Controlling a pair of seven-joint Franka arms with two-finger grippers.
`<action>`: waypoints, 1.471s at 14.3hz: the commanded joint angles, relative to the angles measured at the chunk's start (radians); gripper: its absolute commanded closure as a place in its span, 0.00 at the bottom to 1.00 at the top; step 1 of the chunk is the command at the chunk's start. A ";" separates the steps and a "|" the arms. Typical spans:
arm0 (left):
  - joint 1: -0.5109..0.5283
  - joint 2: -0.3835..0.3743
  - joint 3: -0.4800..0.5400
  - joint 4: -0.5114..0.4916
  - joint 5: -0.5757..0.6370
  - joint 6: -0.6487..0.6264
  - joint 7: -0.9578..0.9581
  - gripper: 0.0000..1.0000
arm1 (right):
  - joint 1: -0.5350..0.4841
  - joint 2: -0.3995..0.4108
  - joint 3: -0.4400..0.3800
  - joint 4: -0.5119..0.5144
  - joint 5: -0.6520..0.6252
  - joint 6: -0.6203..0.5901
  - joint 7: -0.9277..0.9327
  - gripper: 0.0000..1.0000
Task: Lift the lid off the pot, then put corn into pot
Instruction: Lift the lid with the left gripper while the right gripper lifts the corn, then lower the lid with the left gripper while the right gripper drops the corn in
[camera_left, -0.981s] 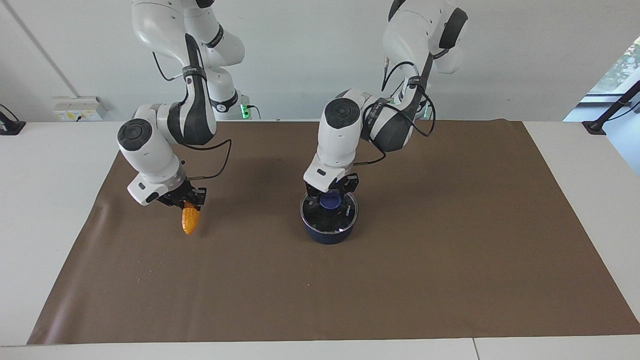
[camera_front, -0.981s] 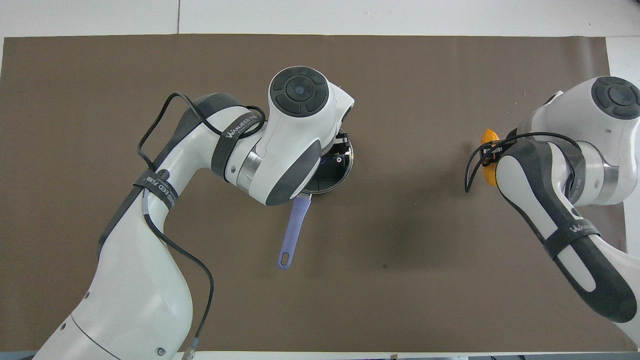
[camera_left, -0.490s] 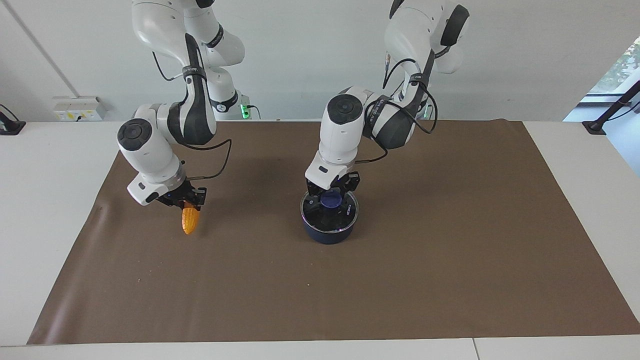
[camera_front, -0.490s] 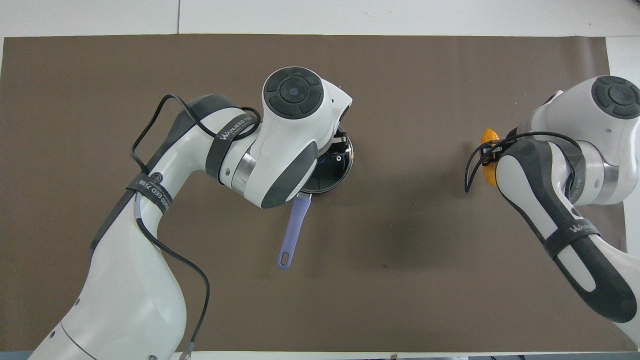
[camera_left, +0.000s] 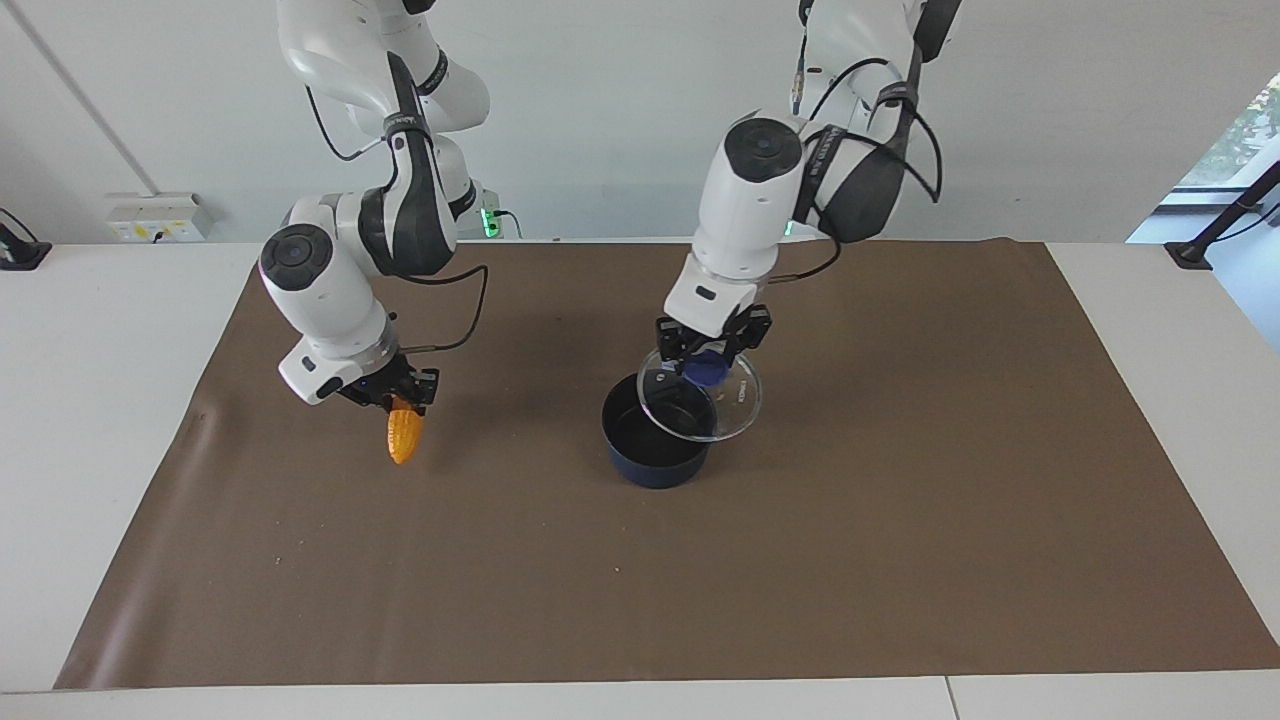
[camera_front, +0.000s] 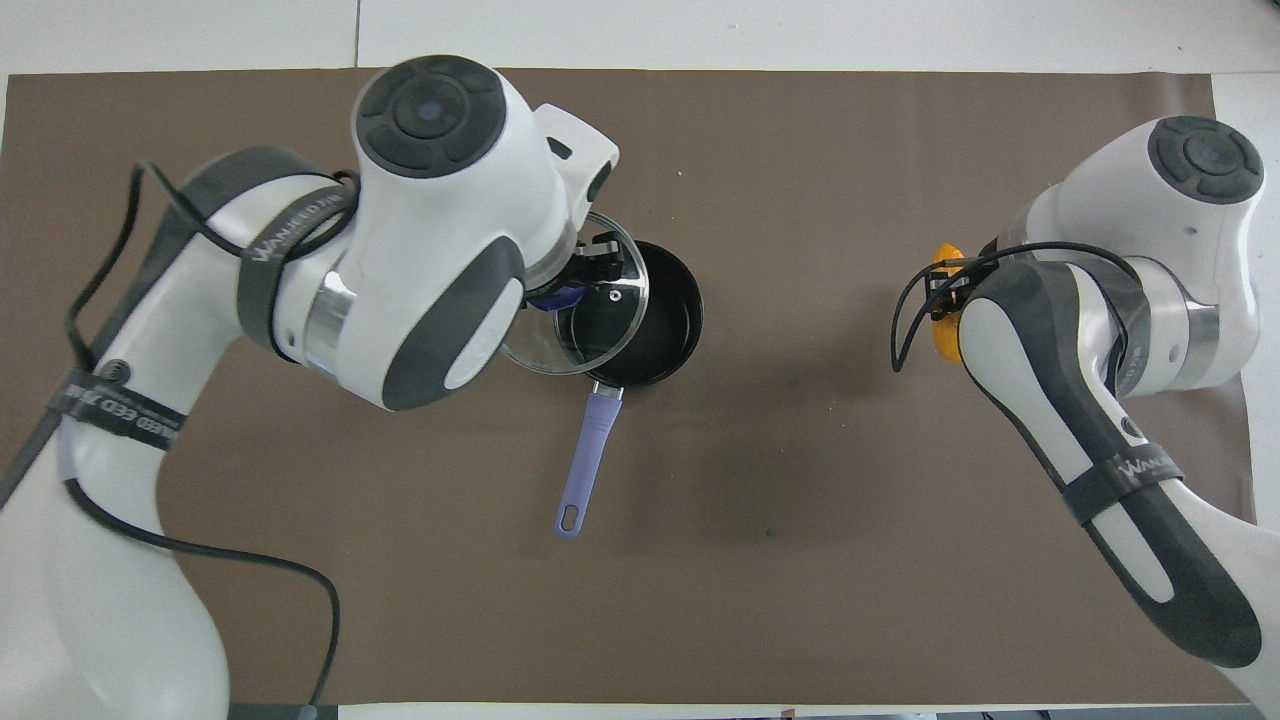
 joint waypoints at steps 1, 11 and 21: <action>0.167 -0.078 -0.001 -0.035 -0.018 -0.101 0.205 1.00 | 0.097 0.094 0.014 0.317 0.021 -0.207 0.171 1.00; 0.669 -0.174 0.005 -0.493 -0.007 0.296 0.872 1.00 | 0.436 0.312 0.025 0.429 0.038 0.074 0.592 1.00; 0.687 -0.160 0.005 -0.636 -0.005 0.434 0.870 1.00 | 0.442 0.309 0.025 0.232 -0.002 0.260 0.583 1.00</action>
